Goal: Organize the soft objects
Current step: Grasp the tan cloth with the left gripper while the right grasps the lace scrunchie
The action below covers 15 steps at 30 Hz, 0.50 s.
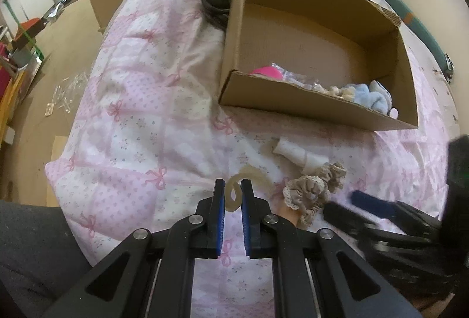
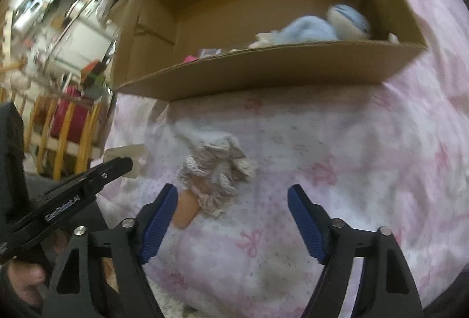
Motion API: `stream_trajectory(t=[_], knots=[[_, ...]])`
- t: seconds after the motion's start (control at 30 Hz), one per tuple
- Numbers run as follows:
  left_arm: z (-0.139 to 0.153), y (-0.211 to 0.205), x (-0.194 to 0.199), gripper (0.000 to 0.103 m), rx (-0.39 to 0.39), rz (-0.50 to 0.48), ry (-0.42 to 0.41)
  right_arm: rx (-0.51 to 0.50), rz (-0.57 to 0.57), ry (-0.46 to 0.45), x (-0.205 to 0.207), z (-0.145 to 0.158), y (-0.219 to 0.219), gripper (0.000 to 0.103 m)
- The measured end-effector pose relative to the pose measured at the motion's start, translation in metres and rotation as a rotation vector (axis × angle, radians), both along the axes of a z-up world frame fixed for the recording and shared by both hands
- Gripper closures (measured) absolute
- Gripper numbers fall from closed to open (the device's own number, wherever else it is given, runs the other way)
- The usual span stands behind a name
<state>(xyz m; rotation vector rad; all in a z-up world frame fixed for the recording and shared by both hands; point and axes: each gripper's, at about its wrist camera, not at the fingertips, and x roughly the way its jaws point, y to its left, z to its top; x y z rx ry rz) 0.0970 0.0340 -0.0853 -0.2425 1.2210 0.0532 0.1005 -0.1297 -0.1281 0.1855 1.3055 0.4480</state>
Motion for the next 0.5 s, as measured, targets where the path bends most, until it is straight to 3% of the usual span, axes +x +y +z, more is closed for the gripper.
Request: stream_trajectory(t=[0.1,0.17,0.3,0.33,0.37,0.5], knots=[[0.001,-0.003,-0.002,0.093,0.012,-0.012,-0.004,-0.01,0.054,0.029,0.002,-0.013,0.014,0.049],[0.001,-0.003,-0.001,0.093,0.012,-0.013,-0.005,-0.034,0.081,0.037,0.001,-0.022,0.021,0.053],[0.001,-0.003,-0.001,0.093,0.01,-0.013,-0.004,-0.049,0.101,0.015,-0.002,-0.025,0.025,0.072],[0.001,-0.003,-0.001,0.093,0.011,-0.013,-0.003,-0.045,0.103,0.005,-0.002,-0.023,0.025,0.078],[0.0,-0.003,-0.001,0.093,0.012,-0.013,-0.003,-0.048,0.108,-0.004,-0.004,-0.021,0.025,0.092],[0.001,-0.003,-0.001,0.093,0.014,-0.013,-0.007,-0.006,0.105,-0.025,-0.01,-0.009,0.02,0.094]])
